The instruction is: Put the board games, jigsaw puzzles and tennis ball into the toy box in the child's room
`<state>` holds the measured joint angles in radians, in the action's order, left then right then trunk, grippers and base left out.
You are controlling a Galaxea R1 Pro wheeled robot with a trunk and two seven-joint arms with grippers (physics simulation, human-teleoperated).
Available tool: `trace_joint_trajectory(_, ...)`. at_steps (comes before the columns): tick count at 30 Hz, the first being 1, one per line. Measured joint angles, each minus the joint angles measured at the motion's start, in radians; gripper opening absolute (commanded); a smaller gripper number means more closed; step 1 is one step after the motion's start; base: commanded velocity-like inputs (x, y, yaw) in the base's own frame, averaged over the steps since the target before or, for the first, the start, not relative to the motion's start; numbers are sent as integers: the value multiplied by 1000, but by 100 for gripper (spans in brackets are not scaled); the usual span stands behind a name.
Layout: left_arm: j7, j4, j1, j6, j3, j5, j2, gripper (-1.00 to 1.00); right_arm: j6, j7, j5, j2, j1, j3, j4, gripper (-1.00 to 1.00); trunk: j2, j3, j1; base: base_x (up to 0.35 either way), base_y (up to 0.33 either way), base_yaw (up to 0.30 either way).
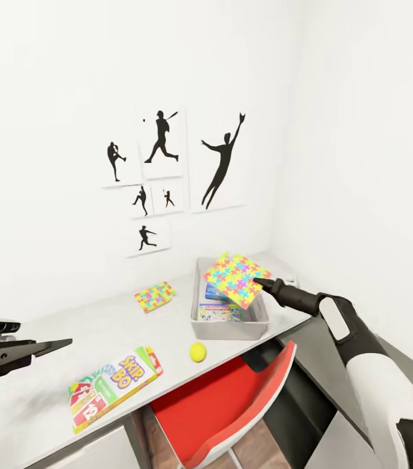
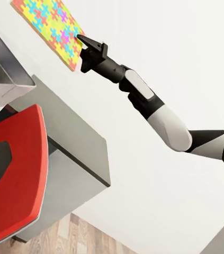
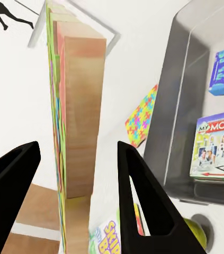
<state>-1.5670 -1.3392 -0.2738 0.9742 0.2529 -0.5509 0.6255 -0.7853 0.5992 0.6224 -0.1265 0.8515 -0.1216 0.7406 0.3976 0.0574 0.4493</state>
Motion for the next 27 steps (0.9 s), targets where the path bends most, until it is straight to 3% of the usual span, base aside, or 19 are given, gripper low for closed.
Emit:
trace_joint_trajectory(7,0,8,0,0,2,-1,1,100,1,-47,6,33,0,0,45,-100,0,0,0,5,65,0)
trace_joint_trajectory(16,0,20,0,0,2,-1,3,100,0,-109,8,38,0,0,56,-100,0,0,0,25,39,0)
trace_joint_trajectory(27,0,20,0,0,2,-2,3,100,-1,-116,8,39,0,0,57,-100,0,0,0,16,15,0)
